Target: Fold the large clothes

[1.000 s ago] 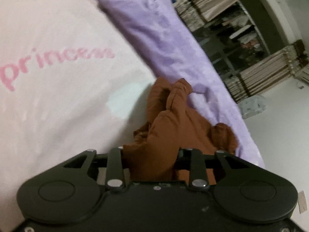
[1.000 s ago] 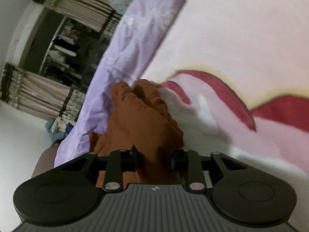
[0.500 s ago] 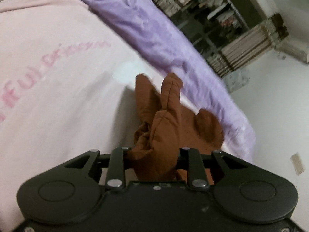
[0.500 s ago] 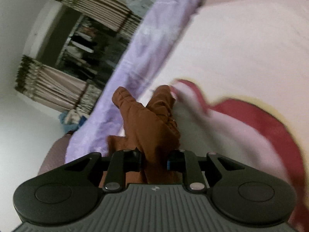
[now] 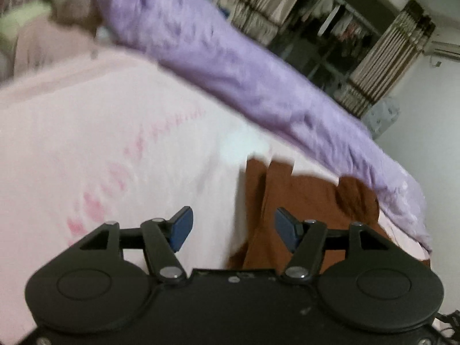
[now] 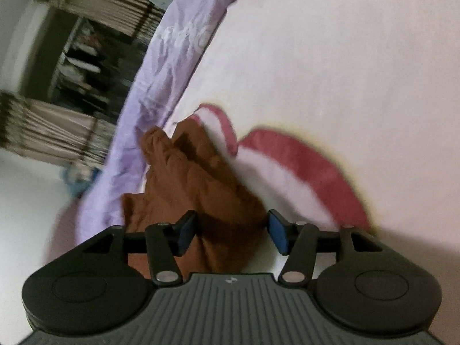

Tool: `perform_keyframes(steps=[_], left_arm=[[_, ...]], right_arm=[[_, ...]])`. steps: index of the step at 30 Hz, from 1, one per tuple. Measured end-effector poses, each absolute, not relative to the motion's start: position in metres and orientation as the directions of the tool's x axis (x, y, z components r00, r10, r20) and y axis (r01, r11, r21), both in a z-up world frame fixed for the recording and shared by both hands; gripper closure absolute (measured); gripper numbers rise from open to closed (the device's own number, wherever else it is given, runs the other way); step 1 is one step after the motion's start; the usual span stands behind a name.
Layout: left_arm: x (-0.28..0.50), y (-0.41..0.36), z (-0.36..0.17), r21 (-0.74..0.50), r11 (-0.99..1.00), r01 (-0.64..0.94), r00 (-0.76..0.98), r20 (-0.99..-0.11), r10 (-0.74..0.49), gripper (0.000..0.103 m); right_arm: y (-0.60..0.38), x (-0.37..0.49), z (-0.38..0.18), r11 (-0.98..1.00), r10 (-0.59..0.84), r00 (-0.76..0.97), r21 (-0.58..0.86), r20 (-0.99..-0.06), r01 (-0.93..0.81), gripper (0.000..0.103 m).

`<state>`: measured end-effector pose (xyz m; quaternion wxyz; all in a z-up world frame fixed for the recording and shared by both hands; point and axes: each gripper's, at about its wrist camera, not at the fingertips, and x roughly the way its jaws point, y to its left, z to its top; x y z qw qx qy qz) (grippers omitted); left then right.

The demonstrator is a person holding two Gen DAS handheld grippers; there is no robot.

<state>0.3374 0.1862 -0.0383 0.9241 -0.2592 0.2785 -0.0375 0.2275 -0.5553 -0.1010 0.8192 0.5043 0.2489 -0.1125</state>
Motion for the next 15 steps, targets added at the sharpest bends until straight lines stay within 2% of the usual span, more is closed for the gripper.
perform_keyframes(steps=[2, 5, 7, 8, 9, 15], left_arm=[[0.341, 0.179, -0.024, -0.506, 0.862, -0.023, 0.861, -0.449, -0.241, 0.039], [0.358, 0.150, -0.015, -0.476, 0.878, 0.049, 0.866, -0.417, -0.275, 0.039], [0.374, 0.131, -0.017, -0.452, 0.888, 0.082, 0.858, -0.421, -0.293, 0.039], [0.382, 0.124, -0.019, -0.439, 0.894, 0.096, 0.855, -0.424, -0.300, 0.039], [0.391, 0.116, -0.021, -0.425, 0.899, 0.106, 0.852, -0.427, -0.303, 0.039], [0.447, 0.095, -0.048, -0.394, 0.917, 0.067, 0.799, -0.530, -0.285, 0.039]], right_arm=[[-0.549, 0.230, -0.075, 0.548, -0.037, 0.830, 0.683, -0.557, 0.483, 0.037], [-0.528, 0.240, -0.046, 0.681, -0.093, 0.879, 0.615, -0.467, 0.398, 0.038], [-0.511, 0.258, -0.034, 0.754, -0.078, 0.898, 0.564, -0.432, 0.337, 0.057], [-0.500, 0.269, -0.029, 0.796, -0.072, 0.904, 0.522, -0.421, 0.307, 0.077], [-0.490, 0.281, -0.027, 0.834, -0.075, 0.906, 0.472, -0.415, 0.286, 0.084], [-0.463, 0.343, -0.037, 0.932, -0.120, 0.907, 0.270, -0.404, 0.244, 0.088]])
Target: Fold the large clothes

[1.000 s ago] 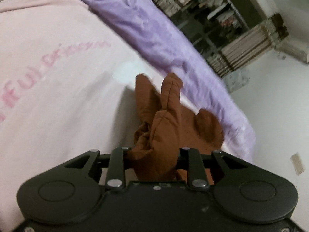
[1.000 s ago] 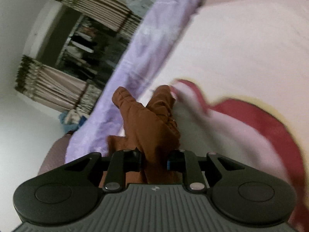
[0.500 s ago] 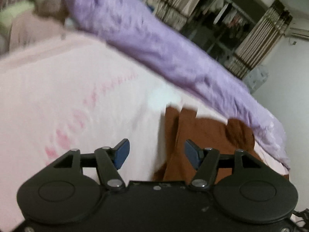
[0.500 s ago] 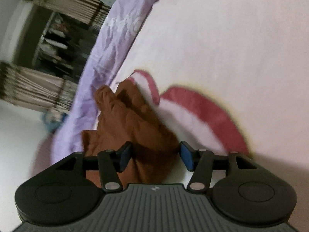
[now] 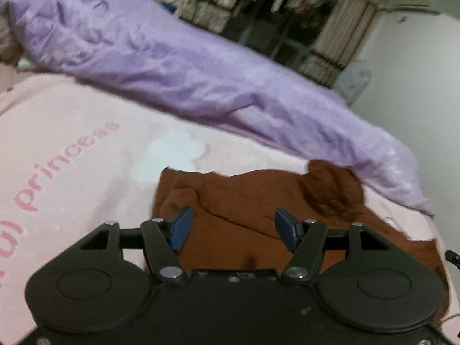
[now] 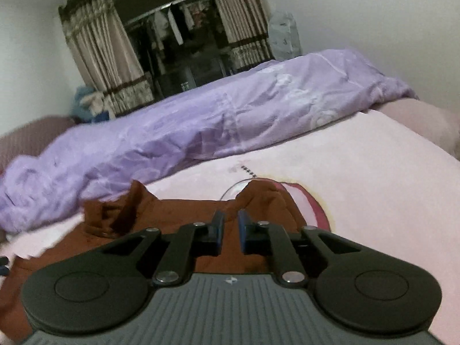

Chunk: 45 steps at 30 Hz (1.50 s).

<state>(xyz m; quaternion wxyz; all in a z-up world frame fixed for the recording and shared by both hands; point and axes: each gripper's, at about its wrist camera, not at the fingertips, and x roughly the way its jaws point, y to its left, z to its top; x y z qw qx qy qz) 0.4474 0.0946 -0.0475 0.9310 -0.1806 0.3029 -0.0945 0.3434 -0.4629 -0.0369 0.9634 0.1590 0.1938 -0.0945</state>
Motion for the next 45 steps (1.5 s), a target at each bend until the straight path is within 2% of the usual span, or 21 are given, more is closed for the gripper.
perform_keyframes(steps=[4, 9, 14, 18, 25, 28, 31, 37, 41, 45], left_arm=[[0.465, 0.098, -0.059, -0.394, 0.918, 0.045, 0.767, -0.575, -0.285, 0.040], [0.481, 0.096, -0.083, -0.389, 0.921, 0.020, 0.728, -0.626, -0.280, 0.039], [0.481, 0.091, -0.081, -0.345, 0.938, 0.042, 0.736, -0.624, -0.263, 0.039], [0.456, 0.084, -0.051, -0.316, 0.947, 0.057, 0.786, -0.571, -0.238, 0.039], [0.384, 0.026, -0.029, -0.296, 0.952, 0.072, 0.838, -0.500, -0.219, 0.039], [0.362, -0.011, -0.036, -0.239, 0.964, 0.119, 0.833, -0.503, -0.228, 0.039], [0.354, -0.033, -0.050, -0.235, 0.960, 0.149, 0.806, -0.533, -0.256, 0.039], [0.366, -0.046, -0.085, -0.204, 0.970, 0.134, 0.768, -0.597, -0.232, 0.038], [0.371, -0.046, -0.093, -0.173, 0.973, 0.152, 0.773, -0.592, -0.226, 0.037], [0.374, -0.045, -0.093, -0.169, 0.973, 0.157, 0.773, -0.592, -0.228, 0.037]], right_arm=[[-0.474, 0.367, -0.055, 0.903, -0.166, 0.847, 0.269, -0.504, 0.336, 0.089], [-0.487, 0.373, -0.081, 0.879, -0.171, 0.807, 0.282, -0.565, 0.384, 0.100], [-0.496, 0.368, -0.081, 0.868, -0.143, 0.821, 0.328, -0.553, 0.372, 0.102], [-0.485, 0.345, -0.058, 0.881, -0.137, 0.854, 0.333, -0.501, 0.337, 0.086], [-0.394, 0.300, -0.023, 0.955, 0.017, 0.929, 0.281, -0.371, 0.095, 0.086], [-0.352, 0.297, -0.028, 0.968, 0.082, 0.924, 0.250, -0.373, 0.016, 0.086], [-0.319, 0.297, -0.040, 0.981, 0.109, 0.915, 0.189, -0.388, -0.037, 0.086], [-0.294, 0.313, -0.071, 0.989, 0.085, 0.877, 0.147, -0.473, -0.017, 0.087], [-0.293, 0.319, -0.097, 0.990, 0.055, 0.873, 0.139, -0.484, 0.015, 0.102], [-0.290, 0.313, -0.099, 0.990, 0.040, 0.882, 0.137, -0.469, 0.028, 0.103]])
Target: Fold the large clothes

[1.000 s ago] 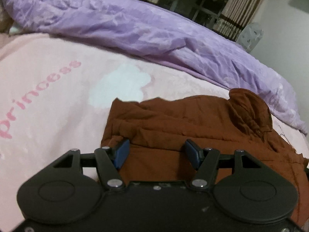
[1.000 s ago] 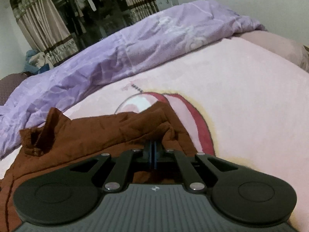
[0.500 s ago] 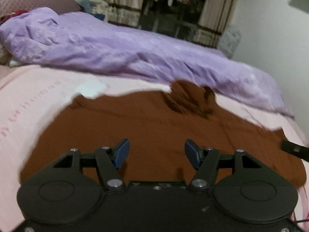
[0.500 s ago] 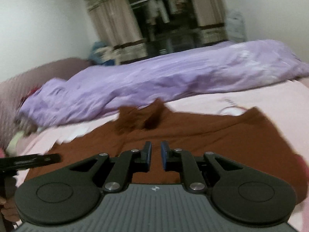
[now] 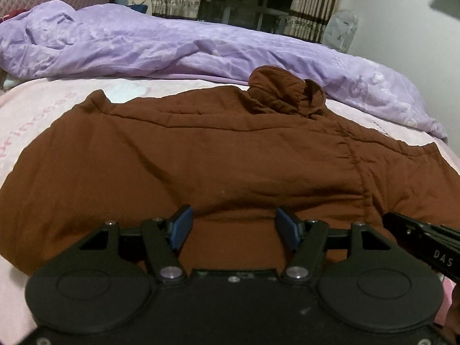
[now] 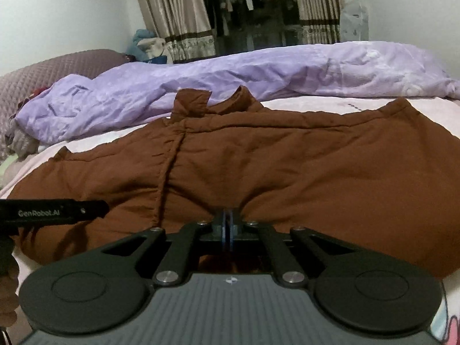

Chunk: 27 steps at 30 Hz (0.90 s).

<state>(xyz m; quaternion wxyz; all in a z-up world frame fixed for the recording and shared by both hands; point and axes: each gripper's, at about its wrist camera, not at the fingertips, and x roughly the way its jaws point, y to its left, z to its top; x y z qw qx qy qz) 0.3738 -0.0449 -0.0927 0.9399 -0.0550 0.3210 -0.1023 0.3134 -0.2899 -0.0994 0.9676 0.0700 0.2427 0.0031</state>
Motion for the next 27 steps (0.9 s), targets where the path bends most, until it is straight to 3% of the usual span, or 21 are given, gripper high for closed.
perform_keyframes(steps=[4, 6, 11, 18, 27], left_arm=[[0.378, -0.043, -0.076, -0.204, 0.967, 0.156, 0.765, -0.594, -0.249, 0.039], [0.381, -0.048, -0.066, -0.211, 0.961, 0.176, 0.777, -0.570, -0.268, 0.039], [0.402, -0.068, -0.057, -0.175, 0.966, 0.193, 0.783, -0.565, -0.258, 0.039], [0.430, -0.078, -0.081, -0.159, 0.973, 0.168, 0.751, -0.619, -0.231, 0.036], [0.430, -0.075, -0.086, -0.165, 0.970, 0.178, 0.764, -0.599, -0.242, 0.036]], right_arm=[[-0.288, 0.313, -0.085, 0.988, 0.038, 0.880, 0.148, -0.474, 0.037, 0.100], [-0.285, 0.315, -0.071, 0.989, 0.035, 0.898, 0.146, -0.438, 0.032, 0.095], [-0.275, 0.338, -0.052, 0.994, 0.011, 0.921, 0.102, -0.389, 0.031, 0.095], [-0.281, 0.379, -0.079, 0.991, 0.001, 0.874, 0.115, -0.486, 0.063, 0.095], [-0.273, 0.375, -0.089, 0.995, -0.019, 0.881, 0.074, -0.472, 0.061, 0.095]])
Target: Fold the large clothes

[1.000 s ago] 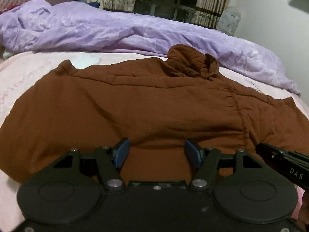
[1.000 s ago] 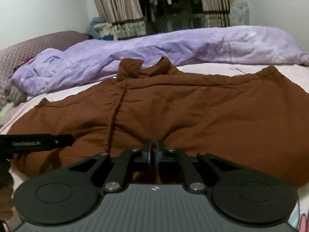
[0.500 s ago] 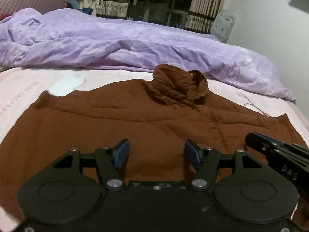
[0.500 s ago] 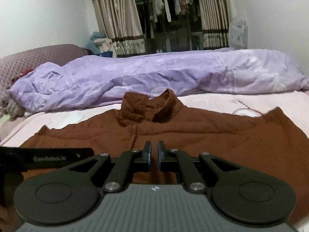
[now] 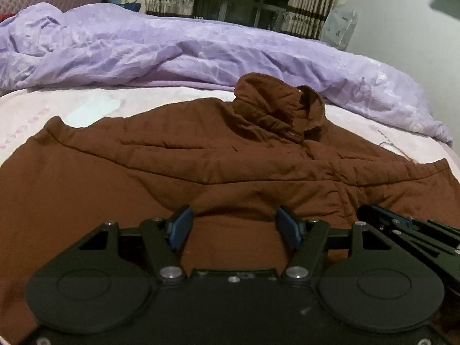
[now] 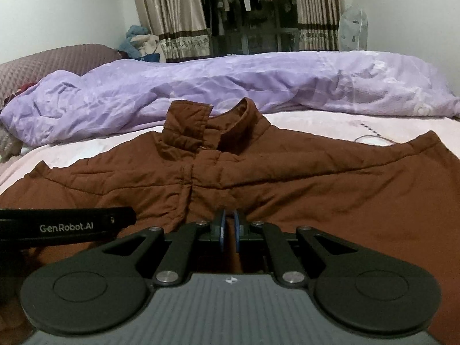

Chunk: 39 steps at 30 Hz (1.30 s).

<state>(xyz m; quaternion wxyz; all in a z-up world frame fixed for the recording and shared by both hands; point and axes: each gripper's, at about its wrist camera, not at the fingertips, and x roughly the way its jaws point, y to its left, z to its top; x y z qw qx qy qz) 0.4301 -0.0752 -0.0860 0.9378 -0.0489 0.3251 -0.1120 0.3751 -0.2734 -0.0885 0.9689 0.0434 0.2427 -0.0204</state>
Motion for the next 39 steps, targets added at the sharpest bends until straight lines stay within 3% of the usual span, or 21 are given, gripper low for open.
perform_keyframes(steps=[4, 13, 24, 34, 39], left_arm=[[0.413, -0.068, -0.074, -0.163, 0.972, 0.171, 0.778, -0.583, -0.234, 0.038], [0.338, -0.042, -0.058, -0.136, 0.977, 0.165, 0.830, -0.516, -0.212, 0.038], [0.350, -0.030, -0.098, -0.175, 0.973, 0.149, 0.784, -0.580, -0.224, 0.036], [0.345, -0.025, -0.093, -0.190, 0.968, 0.162, 0.794, -0.558, -0.242, 0.038], [0.323, -0.003, -0.075, -0.233, 0.962, 0.142, 0.829, -0.503, -0.244, 0.038]], right_arm=[[-0.273, 0.360, -0.075, 0.991, -0.028, 0.894, 0.103, -0.447, 0.082, 0.090], [-0.261, 0.306, -0.057, 0.987, 0.002, 0.904, 0.148, -0.429, 0.068, 0.089], [-0.256, 0.311, -0.097, 0.984, 0.000, 0.866, 0.154, -0.499, 0.088, 0.090], [-0.249, 0.303, -0.096, 0.986, -0.016, 0.885, 0.140, -0.466, 0.092, 0.089], [-0.235, 0.284, -0.076, 0.992, -0.028, 0.926, 0.104, -0.377, 0.072, 0.084]])
